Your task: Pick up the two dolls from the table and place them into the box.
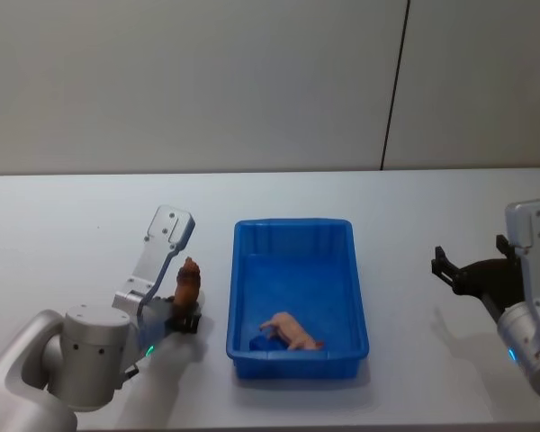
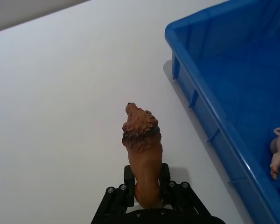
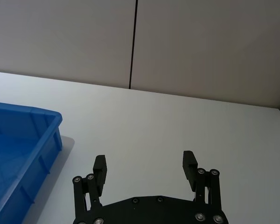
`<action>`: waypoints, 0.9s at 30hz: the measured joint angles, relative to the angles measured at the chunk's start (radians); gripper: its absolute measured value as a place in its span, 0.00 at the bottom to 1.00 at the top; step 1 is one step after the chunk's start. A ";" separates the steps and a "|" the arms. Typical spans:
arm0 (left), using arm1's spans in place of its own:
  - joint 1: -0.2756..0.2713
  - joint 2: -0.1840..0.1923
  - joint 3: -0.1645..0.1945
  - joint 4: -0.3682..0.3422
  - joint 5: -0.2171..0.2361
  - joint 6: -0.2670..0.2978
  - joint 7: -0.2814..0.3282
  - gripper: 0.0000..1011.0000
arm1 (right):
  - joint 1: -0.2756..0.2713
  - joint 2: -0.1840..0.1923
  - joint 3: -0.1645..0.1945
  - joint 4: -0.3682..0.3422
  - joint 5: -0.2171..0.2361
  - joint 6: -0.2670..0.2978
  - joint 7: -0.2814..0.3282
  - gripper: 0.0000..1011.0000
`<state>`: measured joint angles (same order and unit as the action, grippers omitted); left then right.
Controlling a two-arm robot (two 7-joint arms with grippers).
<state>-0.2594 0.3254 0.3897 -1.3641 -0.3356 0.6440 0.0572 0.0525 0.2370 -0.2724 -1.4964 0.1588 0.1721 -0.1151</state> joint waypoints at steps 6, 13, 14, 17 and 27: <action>0.004 0.006 -0.004 -0.035 0.025 -0.031 -0.008 0.31 | 0.000 0.000 0.000 0.000 0.000 0.000 0.000 0.99; 0.006 0.015 -0.008 -0.084 0.059 -0.070 -0.029 0.31 | 0.000 0.000 0.000 0.000 0.000 0.000 0.000 0.99; 0.006 0.016 -0.008 -0.089 0.063 -0.075 -0.032 0.31 | 0.000 0.000 0.000 0.000 0.000 0.000 0.000 0.99; 0.006 0.021 -0.010 -0.110 0.081 -0.101 -0.050 0.31 | 0.000 0.000 0.000 0.000 0.000 0.000 0.000 0.99; -0.004 0.032 -0.015 -0.154 0.120 -0.200 -0.141 0.31 | 0.000 0.000 0.000 0.000 0.000 0.000 0.000 0.99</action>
<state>-0.2637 0.3570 0.3748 -1.5186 -0.2155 0.4437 -0.0836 0.0525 0.2369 -0.2724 -1.4965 0.1588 0.1721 -0.1150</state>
